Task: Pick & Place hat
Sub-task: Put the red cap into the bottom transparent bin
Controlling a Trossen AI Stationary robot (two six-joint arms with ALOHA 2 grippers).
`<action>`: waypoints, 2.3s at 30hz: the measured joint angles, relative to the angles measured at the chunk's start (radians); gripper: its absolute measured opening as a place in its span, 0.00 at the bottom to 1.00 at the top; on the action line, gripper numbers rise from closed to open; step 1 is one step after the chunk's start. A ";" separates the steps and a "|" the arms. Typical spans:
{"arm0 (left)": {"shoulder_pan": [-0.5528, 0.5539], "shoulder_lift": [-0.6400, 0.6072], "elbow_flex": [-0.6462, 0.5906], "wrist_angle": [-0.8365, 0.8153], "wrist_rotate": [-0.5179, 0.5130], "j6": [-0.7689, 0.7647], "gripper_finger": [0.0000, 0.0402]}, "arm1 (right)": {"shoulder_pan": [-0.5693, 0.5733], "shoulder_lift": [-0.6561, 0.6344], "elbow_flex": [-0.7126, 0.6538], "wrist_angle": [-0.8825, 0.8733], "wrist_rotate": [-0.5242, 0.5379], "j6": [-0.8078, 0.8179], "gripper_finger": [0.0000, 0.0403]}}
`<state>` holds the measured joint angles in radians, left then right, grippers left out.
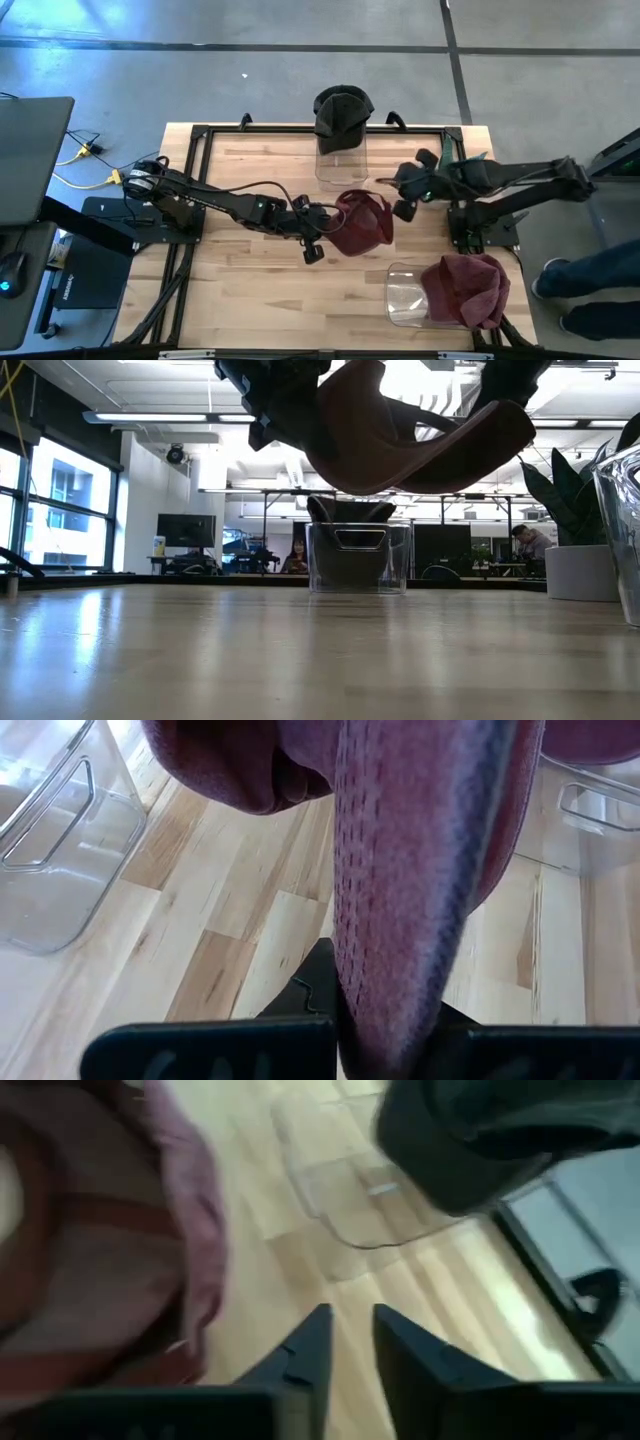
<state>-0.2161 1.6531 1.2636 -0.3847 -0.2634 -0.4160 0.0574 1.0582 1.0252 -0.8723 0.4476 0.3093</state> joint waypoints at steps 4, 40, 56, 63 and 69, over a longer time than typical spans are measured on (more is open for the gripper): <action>0.000 0.000 0.000 0.000 0.000 0.000 0.00 | -0.012 -0.057 0.000 0.008 -0.161 -0.022 0.33; 0.134 0.202 0.001 0.165 0.341 -0.173 0.00 | -0.249 0.175 0.000 0.166 0.235 -0.178 0.01; 0.210 0.202 -0.002 0.227 0.423 -0.191 0.00 | -0.095 0.151 0.052 0.097 -0.195 -0.011 0.01; 0.209 0.202 -0.002 0.299 0.415 -0.195 0.00 | -0.004 0.234 -0.008 0.196 -0.255 0.056 0.01; 0.209 0.201 -0.002 0.321 0.415 -0.198 0.00 | -0.034 0.366 -0.009 0.205 -0.232 0.077 0.00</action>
<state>-0.0067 1.8545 1.2617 -0.0638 0.1516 -0.6144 0.0238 1.4247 1.0164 -0.6672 0.2152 0.3860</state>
